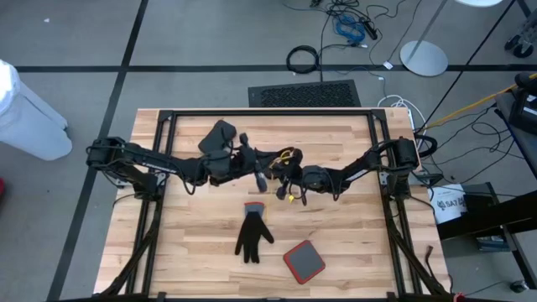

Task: Coil cords
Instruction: Coil the yellow wire onto the black spool

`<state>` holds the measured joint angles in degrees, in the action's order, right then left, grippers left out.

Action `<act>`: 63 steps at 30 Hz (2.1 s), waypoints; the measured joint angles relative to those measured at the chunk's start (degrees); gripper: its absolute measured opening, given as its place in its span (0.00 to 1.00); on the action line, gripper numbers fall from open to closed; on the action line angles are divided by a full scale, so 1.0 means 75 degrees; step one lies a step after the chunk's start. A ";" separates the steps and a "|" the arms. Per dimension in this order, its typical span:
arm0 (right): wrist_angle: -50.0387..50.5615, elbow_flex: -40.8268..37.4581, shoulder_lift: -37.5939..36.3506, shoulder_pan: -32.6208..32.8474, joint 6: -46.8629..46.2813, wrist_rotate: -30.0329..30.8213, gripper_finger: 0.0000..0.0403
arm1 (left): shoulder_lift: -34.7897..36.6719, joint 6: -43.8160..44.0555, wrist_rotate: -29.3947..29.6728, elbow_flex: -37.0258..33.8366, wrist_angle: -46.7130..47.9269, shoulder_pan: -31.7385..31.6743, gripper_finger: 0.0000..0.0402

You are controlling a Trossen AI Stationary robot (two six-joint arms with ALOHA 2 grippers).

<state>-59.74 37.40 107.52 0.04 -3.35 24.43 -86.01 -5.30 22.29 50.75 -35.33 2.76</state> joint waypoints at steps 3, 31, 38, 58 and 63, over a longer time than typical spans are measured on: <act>-0.0015 -0.0374 -0.0235 -0.0065 -0.0184 0.0193 0.00 | 0.0122 0.0009 -0.0253 -0.0051 0.0276 0.0000 0.00; 0.0789 -0.1925 -0.3537 0.0080 -0.0627 0.0093 0.00 | 0.0602 -0.0597 0.0964 -0.0048 0.3507 -0.0020 0.00; 0.0688 -0.1921 -0.3537 0.0080 -0.0633 0.0093 0.00 | 0.0342 -0.0595 0.0662 -0.0037 0.3552 -0.0015 0.00; 0.1706 -0.0640 -0.3287 0.0210 -0.0482 -0.0092 0.00 | -0.0439 -0.1000 0.2310 -0.0045 0.1931 -0.0032 0.00; 0.1605 -0.0247 -0.2908 0.0211 -0.0429 -0.0105 0.00 | -0.0525 -0.1066 0.2460 -0.0044 0.1452 -0.0045 0.00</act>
<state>-47.70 35.55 85.71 1.63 -6.57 23.64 -89.94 -13.29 40.74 50.42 -24.44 2.43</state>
